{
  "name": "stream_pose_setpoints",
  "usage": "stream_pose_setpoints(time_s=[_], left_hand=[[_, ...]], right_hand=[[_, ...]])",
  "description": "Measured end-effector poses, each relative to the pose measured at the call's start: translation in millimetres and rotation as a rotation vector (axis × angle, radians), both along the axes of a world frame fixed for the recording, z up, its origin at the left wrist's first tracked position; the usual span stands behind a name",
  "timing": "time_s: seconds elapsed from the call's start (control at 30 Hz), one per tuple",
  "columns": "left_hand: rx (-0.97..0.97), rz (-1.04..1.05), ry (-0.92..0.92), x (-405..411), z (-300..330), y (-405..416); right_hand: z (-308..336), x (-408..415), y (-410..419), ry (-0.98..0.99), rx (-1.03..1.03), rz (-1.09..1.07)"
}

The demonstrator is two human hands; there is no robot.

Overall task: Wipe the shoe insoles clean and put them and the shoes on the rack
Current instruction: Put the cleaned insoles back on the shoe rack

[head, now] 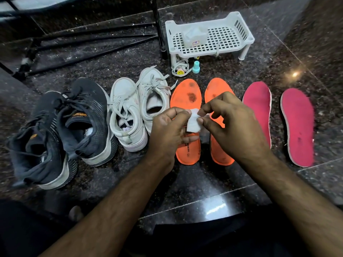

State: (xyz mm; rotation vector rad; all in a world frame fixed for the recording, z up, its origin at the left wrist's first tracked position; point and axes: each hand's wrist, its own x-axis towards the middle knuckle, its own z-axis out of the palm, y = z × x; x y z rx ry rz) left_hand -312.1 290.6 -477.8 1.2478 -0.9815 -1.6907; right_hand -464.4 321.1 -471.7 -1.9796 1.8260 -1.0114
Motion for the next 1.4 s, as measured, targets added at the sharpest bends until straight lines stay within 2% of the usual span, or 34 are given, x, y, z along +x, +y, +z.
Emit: stream_pose_setpoints(time_s=[0.2,0.33,0.43,0.57,0.73,0.9,1.1,1.17,1.23,1.3,1.4], left_hand=[[0.001,-0.017,0.030,1.4,-0.3,-1.3],[-0.045,-0.107,0.081,-0.4,-0.4,0.0],[-0.101,-0.154,0.072,-3.9,-4.8,2.3],[-0.167,-0.107,-0.025,-4.9,-12.5,-0.8],[-0.188,-0.110,-0.048,-2.6,-15.4,-3.3],[-0.143,-0.108,0.004,-5.0,-16.4,-0.9],[-0.119,-0.139,0.074,-1.4,-14.3,-1.5],[-0.124,-0.145,0.077,-0.9,-12.9,-1.4],[-0.126,-0.136,0.070,-0.2,-11.2,-2.0],[-0.143,-0.118,0.040,0.4,-10.0,-3.3],[-0.157,-0.100,-0.003,0.7,-8.9,-4.6]], right_hand=[[2.1,-0.3,1.4,-0.013,-0.046,-0.050],[3.1,-3.6,0.4,-0.069,-0.006,-0.120],[0.8,-6.1,-1.8,-0.224,0.062,-0.179],[-4.0,-6.1,-5.3,-0.403,0.129,-0.212],[-6.7,-7.2,-5.8,-0.313,0.145,-0.218],[-5.8,-7.9,-4.5,-0.216,0.122,-0.191],[-8.6,-4.1,-5.3,-0.255,0.172,-0.123],[-10.8,-3.1,-6.8,-0.345,0.297,-0.094],[-12.5,-1.3,-7.6,-0.551,0.413,-0.037],[-13.2,1.2,-7.4,-0.637,0.406,0.003],[-11.2,5.3,-7.0,-0.652,0.358,-0.012]])
